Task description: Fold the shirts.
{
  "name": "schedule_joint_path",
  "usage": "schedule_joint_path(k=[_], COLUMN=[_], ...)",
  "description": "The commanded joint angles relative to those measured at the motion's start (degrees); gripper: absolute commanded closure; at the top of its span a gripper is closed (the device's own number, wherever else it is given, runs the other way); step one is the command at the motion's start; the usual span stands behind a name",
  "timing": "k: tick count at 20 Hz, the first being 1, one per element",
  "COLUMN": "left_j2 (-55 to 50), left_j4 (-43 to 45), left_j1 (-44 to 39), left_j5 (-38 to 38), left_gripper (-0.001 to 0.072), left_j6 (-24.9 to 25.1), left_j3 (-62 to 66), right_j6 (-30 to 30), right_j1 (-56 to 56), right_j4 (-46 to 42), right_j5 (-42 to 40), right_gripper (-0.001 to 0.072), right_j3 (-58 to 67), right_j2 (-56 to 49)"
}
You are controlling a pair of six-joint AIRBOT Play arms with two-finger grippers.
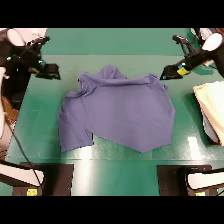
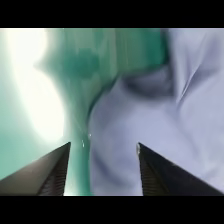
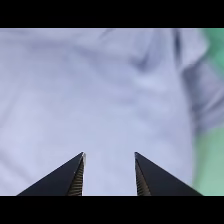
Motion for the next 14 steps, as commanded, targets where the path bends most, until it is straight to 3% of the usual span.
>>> schedule_joint_path(k=[1,2,3,5,14], left_j2=[8.9,11.2,13.4,16.5,16.8], left_j4=[0.0,0.0,-0.2,-2.9,-11.8], left_j1=[4.9,5.5,5.6,5.6,5.6], left_j5=[-0.3,1.0,3.1,8.1,21.4], left_gripper=[0.0215,0.0155,0.0146,0.0146,0.0149], left_j6=[0.0,0.0,0.0,0.0,0.6], left_j3=[-13.8,-18.8,-24.2,-33.4,-50.0], right_j6=[-1.4,-1.6,-1.6,-1.6,0.8], right_j1=[-3.1,-3.5,-4.0,-4.0,-4.0], right_j4=[5.3,5.3,5.4,5.4,4.6], right_j5=[-1.3,-1.6,-1.6,-1.6,-2.7], right_gripper=[0.0348,0.0345,0.0342,0.0255,0.0256], right_j3=[-14.3,-17.7,-21.1,-26.4,-41.9], right_j2=[9.9,12.3,14.7,18.6,33.0])
